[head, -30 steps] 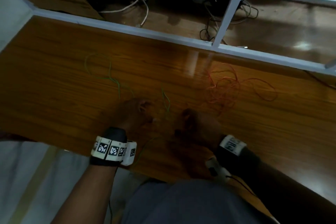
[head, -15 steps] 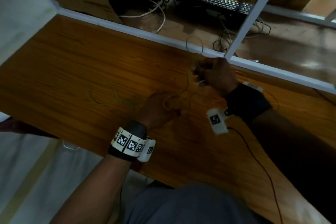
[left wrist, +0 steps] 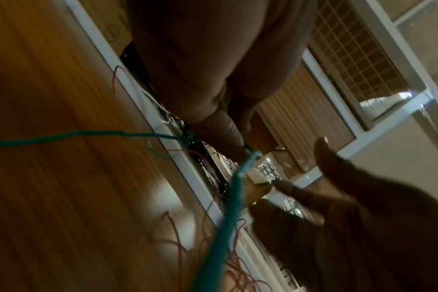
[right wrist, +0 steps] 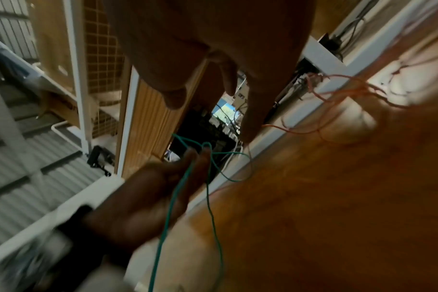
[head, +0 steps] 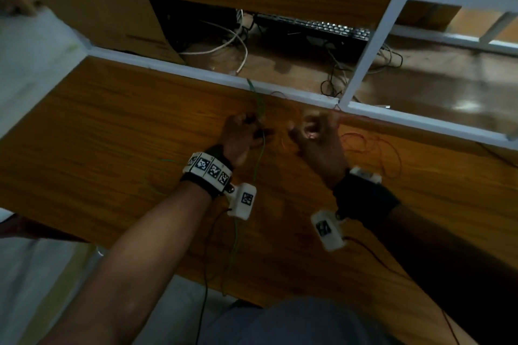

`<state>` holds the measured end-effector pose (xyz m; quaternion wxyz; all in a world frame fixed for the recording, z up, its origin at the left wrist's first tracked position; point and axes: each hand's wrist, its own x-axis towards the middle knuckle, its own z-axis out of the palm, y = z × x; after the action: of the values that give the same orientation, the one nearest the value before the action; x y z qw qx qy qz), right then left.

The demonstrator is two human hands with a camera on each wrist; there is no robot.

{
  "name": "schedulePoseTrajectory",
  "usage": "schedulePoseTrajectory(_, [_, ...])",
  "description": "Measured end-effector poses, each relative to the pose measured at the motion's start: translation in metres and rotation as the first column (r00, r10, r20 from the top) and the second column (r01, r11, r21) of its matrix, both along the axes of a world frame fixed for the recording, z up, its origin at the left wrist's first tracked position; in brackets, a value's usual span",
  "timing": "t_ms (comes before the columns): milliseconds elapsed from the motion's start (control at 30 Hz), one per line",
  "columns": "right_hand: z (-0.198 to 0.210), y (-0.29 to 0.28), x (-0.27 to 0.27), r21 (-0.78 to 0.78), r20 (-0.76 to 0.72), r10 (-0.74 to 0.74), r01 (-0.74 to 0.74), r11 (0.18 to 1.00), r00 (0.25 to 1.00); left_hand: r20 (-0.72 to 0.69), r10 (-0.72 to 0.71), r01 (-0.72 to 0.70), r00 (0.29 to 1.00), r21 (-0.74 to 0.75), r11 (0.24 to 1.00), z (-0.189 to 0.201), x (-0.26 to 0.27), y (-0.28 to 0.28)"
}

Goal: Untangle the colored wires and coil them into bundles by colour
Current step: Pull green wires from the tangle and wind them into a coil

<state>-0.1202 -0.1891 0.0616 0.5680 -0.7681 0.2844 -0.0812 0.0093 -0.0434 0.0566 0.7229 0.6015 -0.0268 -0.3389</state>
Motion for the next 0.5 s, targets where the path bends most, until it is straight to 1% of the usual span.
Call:
schedulePoseTrajectory(33, [-0.010,0.013,-0.011,0.010,-0.038,0.062,-0.062,0.998,0.997,-0.025,0.056,-0.056,0.998,-0.010,0.998,-0.003,0.003,-0.002])
schedulePoseTrajectory(67, [-0.019,0.026,-0.019,0.069,-0.096,0.152,-0.146,0.987,0.984,-0.043,0.095,-0.096,0.995,-0.027,0.995,-0.004,0.006,-0.003])
schedulePoseTrajectory(100, [-0.025,0.041,-0.026,0.172,-0.155,0.253,-0.226,0.959,0.955,-0.056,0.118,-0.120,0.991,-0.041,0.992,-0.005,0.007,-0.004])
schedulePoseTrajectory(133, [-0.027,0.055,-0.030,0.280,-0.194,0.331,-0.271,0.921,0.923,-0.069,0.131,-0.135,0.989,-0.057,0.989,-0.005,0.008,-0.005])
schedulePoseTrajectory(167, [-0.027,0.066,-0.034,0.380,-0.202,0.374,-0.279,0.882,0.905,-0.079,0.143,-0.148,0.987,-0.062,0.987,-0.004,0.009,-0.006])
schedulePoseTrajectory(233, [-0.029,0.080,-0.034,0.577,-0.139,0.376,-0.234,0.783,0.916,-0.101,0.178,-0.185,0.979,-0.064,0.981,-0.003,0.015,-0.006])
schedulePoseTrajectory(300, [-0.036,0.086,-0.029,0.733,-0.095,0.317,-0.150,0.664,0.944,-0.126,0.227,-0.239,0.966,-0.089,0.967,-0.002,0.024,-0.003])
schedulePoseTrajectory(367, [-0.046,0.093,-0.024,0.840,-0.093,0.285,-0.079,0.537,0.954,-0.113,0.263,-0.273,0.958,-0.092,0.958,0.001,0.034,0.002])
schedulePoseTrajectory(400, [-0.054,0.098,-0.024,0.868,-0.092,0.283,-0.063,0.492,0.955,-0.101,0.270,-0.279,0.958,-0.091,0.956,0.002,0.038,0.004])
schedulePoseTrajectory(433, [-0.059,0.102,-0.023,0.880,-0.102,0.288,-0.048,0.472,0.952,-0.091,0.271,-0.279,0.958,-0.090,0.956,0.003,0.040,0.006])
schedulePoseTrajectory(500, [-0.064,0.108,-0.021,0.876,-0.141,0.344,-0.045,0.480,0.928,-0.081,0.272,-0.279,0.959,-0.086,0.957,0.003,0.046,0.011])
